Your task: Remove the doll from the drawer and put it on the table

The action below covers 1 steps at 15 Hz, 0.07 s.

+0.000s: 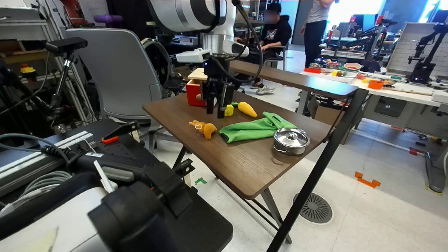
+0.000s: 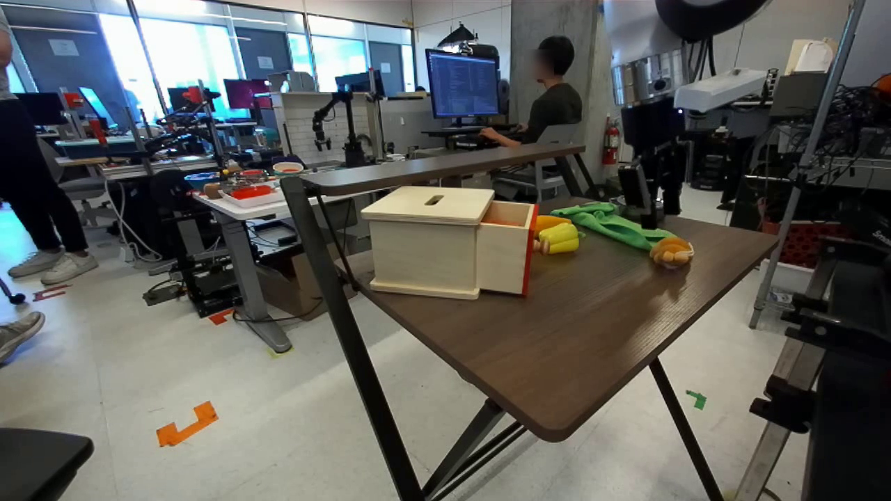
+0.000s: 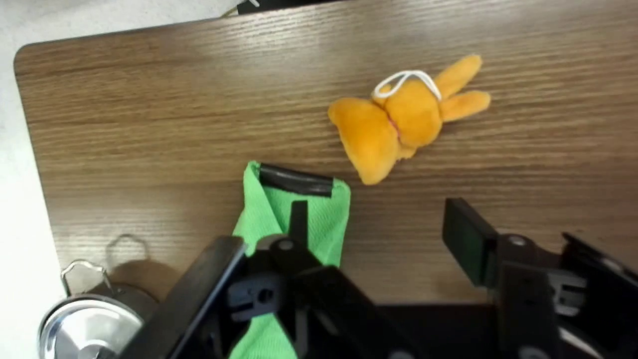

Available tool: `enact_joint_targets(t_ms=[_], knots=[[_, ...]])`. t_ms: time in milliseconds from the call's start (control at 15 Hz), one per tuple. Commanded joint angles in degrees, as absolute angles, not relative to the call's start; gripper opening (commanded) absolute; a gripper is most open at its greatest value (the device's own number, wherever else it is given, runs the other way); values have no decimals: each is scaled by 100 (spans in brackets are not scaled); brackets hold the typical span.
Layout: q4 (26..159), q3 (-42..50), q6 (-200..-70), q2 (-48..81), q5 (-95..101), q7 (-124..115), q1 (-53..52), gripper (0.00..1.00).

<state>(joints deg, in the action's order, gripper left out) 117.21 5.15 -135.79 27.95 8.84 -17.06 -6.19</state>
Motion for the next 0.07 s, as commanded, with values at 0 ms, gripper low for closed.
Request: enact_joint_targets(t_ms=[0], knots=[[11726,493,-13577,2644,895,-1712,-596,78]])
